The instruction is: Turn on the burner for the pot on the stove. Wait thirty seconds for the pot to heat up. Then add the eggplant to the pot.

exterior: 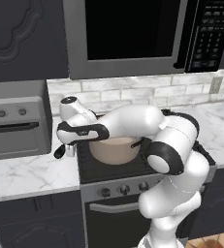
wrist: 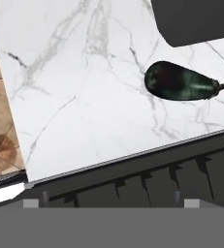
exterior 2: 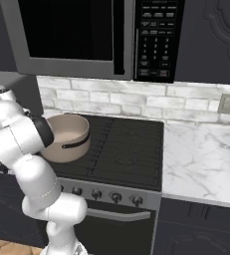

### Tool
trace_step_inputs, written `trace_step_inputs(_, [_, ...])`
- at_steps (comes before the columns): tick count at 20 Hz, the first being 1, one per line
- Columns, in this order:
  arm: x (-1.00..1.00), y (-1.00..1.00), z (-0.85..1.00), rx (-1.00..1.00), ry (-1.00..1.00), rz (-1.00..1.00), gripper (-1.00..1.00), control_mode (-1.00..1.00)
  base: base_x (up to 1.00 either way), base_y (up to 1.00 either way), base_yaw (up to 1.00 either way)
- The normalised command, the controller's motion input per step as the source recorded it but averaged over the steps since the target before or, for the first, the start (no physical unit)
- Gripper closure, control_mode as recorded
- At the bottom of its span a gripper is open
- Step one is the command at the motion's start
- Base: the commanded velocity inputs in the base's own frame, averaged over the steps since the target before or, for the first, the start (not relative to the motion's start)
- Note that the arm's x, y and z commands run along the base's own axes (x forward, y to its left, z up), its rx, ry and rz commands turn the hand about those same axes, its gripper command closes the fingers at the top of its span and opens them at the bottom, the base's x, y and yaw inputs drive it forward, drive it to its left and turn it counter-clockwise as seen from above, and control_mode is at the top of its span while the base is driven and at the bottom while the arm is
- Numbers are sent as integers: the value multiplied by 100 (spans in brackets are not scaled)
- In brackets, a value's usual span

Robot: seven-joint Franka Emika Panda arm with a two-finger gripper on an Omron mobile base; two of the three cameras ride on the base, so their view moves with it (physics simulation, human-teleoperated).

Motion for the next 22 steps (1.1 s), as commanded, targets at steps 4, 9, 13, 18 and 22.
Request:
trace_step_inputs(4, [1, 5, 0, 0, 0, 0, -100, -100, 0, 0, 0])
trace_step_inputs(9, [0, 9, 0, 0, 0, -8, -100, -100, 0, 0, 0])
trace_step_inputs(13, [0, 10, 0, 1, 0, -12, -100, -100, 0, 0, 0])
trace_step_inputs(18, [-5, 0, 0, 5, -4, -21, -100, -100, 0, 0, 0])
trace_step_inputs(22, [-10, 0, 0, 7, -5, -23, -100, -100, 0, 0, 0])
